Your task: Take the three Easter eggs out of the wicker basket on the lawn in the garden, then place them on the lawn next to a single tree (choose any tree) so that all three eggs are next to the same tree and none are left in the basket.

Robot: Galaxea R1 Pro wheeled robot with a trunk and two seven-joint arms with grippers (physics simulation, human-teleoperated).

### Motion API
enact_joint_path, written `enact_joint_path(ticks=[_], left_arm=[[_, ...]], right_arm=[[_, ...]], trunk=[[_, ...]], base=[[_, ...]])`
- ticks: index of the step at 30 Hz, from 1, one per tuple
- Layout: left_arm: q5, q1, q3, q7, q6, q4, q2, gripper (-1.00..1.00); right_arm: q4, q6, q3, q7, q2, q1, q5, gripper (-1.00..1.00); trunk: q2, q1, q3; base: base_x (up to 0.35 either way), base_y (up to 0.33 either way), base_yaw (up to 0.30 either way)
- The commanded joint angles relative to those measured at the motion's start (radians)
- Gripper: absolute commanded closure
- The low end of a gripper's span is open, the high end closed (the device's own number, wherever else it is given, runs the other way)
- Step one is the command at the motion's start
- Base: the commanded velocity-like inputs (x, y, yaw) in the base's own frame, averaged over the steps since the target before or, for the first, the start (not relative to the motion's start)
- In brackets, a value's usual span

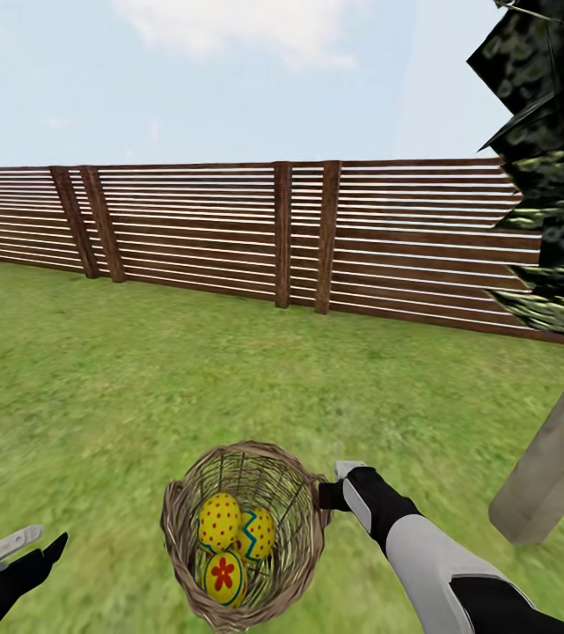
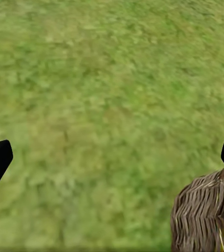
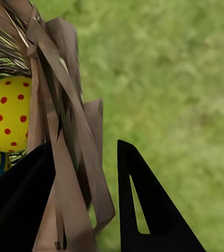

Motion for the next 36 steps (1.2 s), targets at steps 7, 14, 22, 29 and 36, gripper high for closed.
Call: enact_joint_path(ticks=[7,14,22,29,36], left_arm=[[0.007,-0.001,0.001,-0.002,0.006,-0.001,0.0,-1.0],[0.006,0.0,0.001,-0.002,0.006,-0.001,0.0,-1.0],[0.007,0.0,0.001,-0.002,0.007,-0.001,0.0,-1.0],[0.007,0.0,0.001,-0.002,0.006,-0.001,0.0,-1.0],[0.007,-0.001,0.001,-0.002,0.006,-0.001,0.0,-1.0]], right_arm=[[-0.002,0.004,-0.009,-0.003,0.002,-0.001,-0.01,1.0],[-0.002,0.004,-0.009,-0.003,0.006,-0.001,-0.01,1.0],[-0.002,0.004,-0.009,-0.003,0.007,-0.001,-0.01,1.0],[-0.002,0.004,-0.009,-0.003,0.008,-0.001,-0.01,1.0],[-0.002,0.004,-0.009,-0.003,0.008,-0.001,-0.01,1.0]], trunk=[[-0.05,0.027,-0.023],[-0.099,0.054,-0.045],[-0.155,0.084,-0.07],[-0.204,0.111,-0.092],[-0.253,0.138,-0.114]], base=[[0.0,0.0,0.0],[0.0,0.0,0.0],[0.0,0.0,0.0],[0.0,0.0,0.0],[0.0,0.0,0.0]])
